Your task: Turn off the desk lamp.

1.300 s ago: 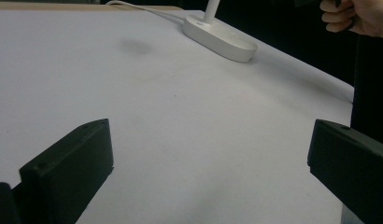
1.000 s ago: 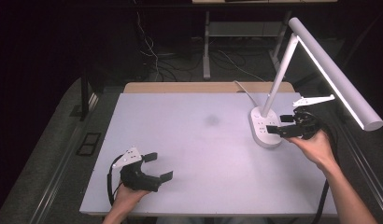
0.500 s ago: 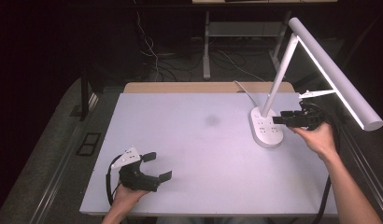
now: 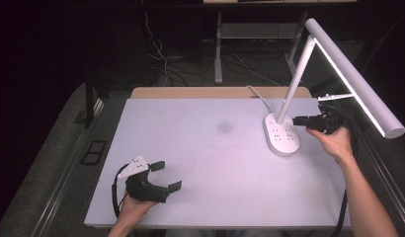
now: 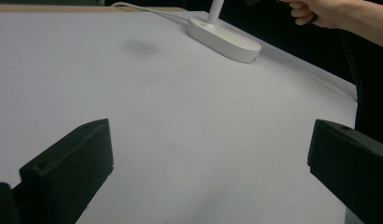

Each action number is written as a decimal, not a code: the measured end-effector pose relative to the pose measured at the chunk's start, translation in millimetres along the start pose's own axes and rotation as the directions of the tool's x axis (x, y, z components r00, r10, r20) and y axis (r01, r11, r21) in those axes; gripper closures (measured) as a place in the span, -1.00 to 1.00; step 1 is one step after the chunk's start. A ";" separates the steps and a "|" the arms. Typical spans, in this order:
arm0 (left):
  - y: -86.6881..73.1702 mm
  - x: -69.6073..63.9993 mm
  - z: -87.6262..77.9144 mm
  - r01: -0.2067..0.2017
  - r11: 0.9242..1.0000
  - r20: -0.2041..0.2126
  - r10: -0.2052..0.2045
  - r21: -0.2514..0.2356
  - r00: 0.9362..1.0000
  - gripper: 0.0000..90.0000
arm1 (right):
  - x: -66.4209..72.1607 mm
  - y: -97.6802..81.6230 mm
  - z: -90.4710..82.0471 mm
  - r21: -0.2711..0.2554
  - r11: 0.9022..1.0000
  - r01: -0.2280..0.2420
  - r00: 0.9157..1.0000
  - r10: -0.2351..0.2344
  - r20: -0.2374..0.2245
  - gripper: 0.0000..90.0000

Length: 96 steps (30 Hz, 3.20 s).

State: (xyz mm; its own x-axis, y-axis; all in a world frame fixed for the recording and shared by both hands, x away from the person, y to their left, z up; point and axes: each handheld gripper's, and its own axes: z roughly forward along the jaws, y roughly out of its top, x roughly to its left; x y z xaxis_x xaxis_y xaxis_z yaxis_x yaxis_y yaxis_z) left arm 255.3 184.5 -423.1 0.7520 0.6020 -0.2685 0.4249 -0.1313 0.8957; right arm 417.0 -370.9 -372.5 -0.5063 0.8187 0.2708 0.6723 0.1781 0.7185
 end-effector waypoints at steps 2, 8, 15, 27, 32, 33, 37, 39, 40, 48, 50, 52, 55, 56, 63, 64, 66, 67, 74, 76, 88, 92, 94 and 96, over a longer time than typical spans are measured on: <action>-0.1 -0.2 0.1 0.001 1.000 -0.001 -0.001 0.000 1.000 -1.00 | -1.6 0.9 4.0 0.006 1.000 -0.002 1.000 0.002 0.002 0.82; -0.5 -0.8 -0.8 -0.002 1.000 -0.001 0.002 0.003 1.000 -1.00 | -7.0 7.5 14.1 0.043 0.999 -0.013 0.999 0.011 0.038 1.00; -0.7 -0.7 -0.6 -0.003 1.000 -0.004 0.003 0.006 1.000 -1.00 | -12.9 10.2 25.3 0.040 0.998 -0.040 0.998 0.038 0.044 1.00; -1.3 -1.3 1.9 -0.004 1.000 -0.003 0.004 0.017 1.000 -1.00 | -30.2 8.8 41.1 0.034 0.994 -0.106 0.993 0.104 0.051 1.00; -1.3 -0.8 2.6 -0.005 1.000 -0.002 0.005 0.018 1.000 -1.00 | -33.8 6.8 47.2 0.041 0.992 -0.123 0.992 0.121 0.048 1.00; -1.3 -0.9 2.5 -0.005 1.000 -0.003 0.005 0.019 1.000 -1.00 | -34.5 6.4 48.9 0.042 0.992 -0.121 0.992 0.119 0.048 1.00; -1.7 -0.9 2.3 -0.003 1.000 0.000 0.003 0.021 1.000 -1.00 | -36.8 4.8 55.4 0.029 0.989 -0.144 0.989 0.143 0.043 1.00; -1.9 -1.1 2.6 -0.004 1.000 0.000 0.004 0.025 1.000 -1.00 | -36.9 3.8 58.4 0.027 0.988 -0.152 0.988 0.151 0.039 1.00; -1.9 -1.4 2.6 -0.004 1.000 0.000 0.004 0.026 1.000 -1.00 | -36.6 3.6 60.1 0.028 0.987 -0.155 0.987 0.154 0.043 1.00; -1.7 -0.7 1.8 -0.007 1.000 -0.002 0.007 0.026 1.000 -1.00 | -36.9 1.6 68.4 0.035 0.988 -0.149 0.987 0.146 0.067 1.00; -1.8 -0.8 1.5 -0.008 1.000 -0.001 0.008 0.027 1.000 -1.00 | -36.5 1.5 68.7 0.034 0.989 -0.143 0.988 0.141 0.070 1.00; -1.8 -1.4 1.7 -0.010 1.000 -0.001 0.010 0.027 1.000 -1.00 | -35.6 1.4 68.9 0.033 0.990 -0.138 0.988 0.135 0.073 1.00; -1.7 -2.7 1.4 -0.007 1.000 0.002 0.007 0.023 1.000 -1.00 | -36.7 -1.5 67.5 0.025 0.987 -0.157 0.986 0.155 0.067 1.00; -1.7 -2.8 1.3 -0.007 1.000 0.002 0.006 0.020 1.000 -1.00 | -37.3 -2.6 67.6 0.020 0.988 -0.152 0.986 0.150 0.068 1.00; -1.9 -2.4 0.2 -0.002 1.000 0.002 0.001 0.017 1.000 -1.00 | -31.2 -0.5 69.3 0.029 0.992 -0.125 0.987 0.122 0.103 1.00; -1.9 -2.2 0.4 -0.002 1.000 0.001 0.002 0.017 1.000 -1.00 | -31.2 -0.2 69.3 0.029 0.992 -0.124 0.987 0.121 0.103 1.00; -2.0 -1.7 0.8 -0.002 1.000 0.000 0.002 0.021 1.000 -1.00 | -31.3 -0.2 68.9 0.032 0.990 -0.135 0.986 0.131 0.099 1.00; -2.0 -1.6 1.0 -0.001 1.000 0.000 0.001 0.022 1.000 -1.00 | -31.0 0.4 68.3 0.029 0.990 -0.138 0.986 0.134 0.097 1.00; -2.3 -2.5 2.3 -0.001 1.000 0.003 0.001 0.025 1.000 -1.00 | -32.3 0.1 68.5 0.027 0.990 -0.140 0.986 0.137 0.090 1.00; -2.4 -2.3 2.0 -0.001 1.000 0.003 0.000 0.025 1.000 -1.00 | -32.9 -0.3 68.6 0.024 0.990 -0.139 0.986 0.136 0.092 1.00; -2.6 -3.7 2.5 -0.006 0.999 0.008 0.006 0.033 1.000 -1.00 | -33.0 -2.2 69.4 0.016 0.986 -0.167 0.982 0.164 0.092 1.00; -2.9 -2.7 2.9 -0.004 0.999 0.011 0.003 0.037 1.000 -1.00 | -31.2 -2.1 69.7 0.011 0.986 -0.165 0.981 0.163 0.105 1.00; -2.8 -2.2 3.3 0.001 0.999 0.010 -0.002 0.037 1.000 -1.00 | -29.8 -1.5 69.9 0.014 0.988 -0.153 0.982 0.151 0.113 1.00; -2.6 -2.1 3.3 -0.001 0.999 0.011 0.000 0.038 1.000 -1.00 | -27.2 -0.1 70.1 0.022 0.991 -0.134 0.983 0.131 0.128 1.00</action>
State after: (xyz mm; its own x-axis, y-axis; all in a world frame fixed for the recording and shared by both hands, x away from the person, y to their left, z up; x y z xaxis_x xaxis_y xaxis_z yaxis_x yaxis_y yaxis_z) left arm 254.3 181.0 -426.0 0.7574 0.5936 -0.2721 0.4435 -0.1618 0.8815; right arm 468.5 -354.9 -424.8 -0.3409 0.8980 0.2781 0.7461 0.0785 0.6612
